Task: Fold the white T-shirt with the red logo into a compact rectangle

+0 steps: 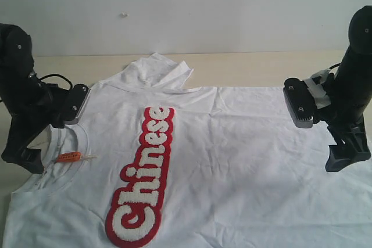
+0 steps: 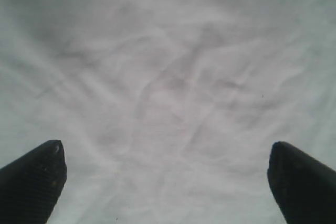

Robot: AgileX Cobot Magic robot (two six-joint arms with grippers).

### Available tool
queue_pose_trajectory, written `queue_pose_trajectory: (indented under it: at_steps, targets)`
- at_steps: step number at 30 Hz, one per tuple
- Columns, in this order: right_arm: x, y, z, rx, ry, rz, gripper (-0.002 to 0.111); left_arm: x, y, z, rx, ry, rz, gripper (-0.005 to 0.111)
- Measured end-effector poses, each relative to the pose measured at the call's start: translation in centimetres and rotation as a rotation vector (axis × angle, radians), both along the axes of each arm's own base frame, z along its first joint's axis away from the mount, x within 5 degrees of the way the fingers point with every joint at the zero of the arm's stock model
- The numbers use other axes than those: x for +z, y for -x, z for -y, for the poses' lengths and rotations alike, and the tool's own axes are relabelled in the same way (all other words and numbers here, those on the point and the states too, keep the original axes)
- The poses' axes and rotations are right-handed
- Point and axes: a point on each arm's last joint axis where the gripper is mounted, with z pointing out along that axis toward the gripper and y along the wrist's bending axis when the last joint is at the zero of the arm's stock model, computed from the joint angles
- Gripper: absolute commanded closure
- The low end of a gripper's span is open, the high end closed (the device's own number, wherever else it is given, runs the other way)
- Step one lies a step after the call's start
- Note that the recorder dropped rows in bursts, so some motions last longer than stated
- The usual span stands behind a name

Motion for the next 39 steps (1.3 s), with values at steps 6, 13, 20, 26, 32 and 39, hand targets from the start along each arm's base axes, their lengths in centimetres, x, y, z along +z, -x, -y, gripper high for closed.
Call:
queue_pose_trajectory:
  at_steps: [6,13,20,26,32,39]
  targets:
    - [-0.6,-0.5,0.0,-0.001,-0.002,-0.012,0.003,-0.1,-0.1,-0.5,0.003,0.035,-0.007,0.001]
    - [-0.9,-0.5,0.0,-0.001,-0.002,-0.019,0.003,-0.5,-0.1,0.3,-0.004,0.122,-0.025,0.001]
    - [-0.9,-0.5,0.0,0.000,0.000,-0.015,0.003,-1.9,-0.1,0.4,-0.002,0.124,-0.064,0.001]
    - [-0.8,-0.8,0.0,0.000,0.002,0.014,0.003,-2.1,-0.3,0.4,-0.004,0.125,-0.046,0.001]
    - [-1.6,-1.0,0.8,0.017,0.010,0.012,0.003,-2.3,-0.4,0.5,-0.002,0.126,-0.047,0.001]
    - [-2.3,0.2,4.2,-0.055,0.012,-0.118,0.003,-2.4,-0.4,0.5,-0.005,0.126,-0.055,0.001]
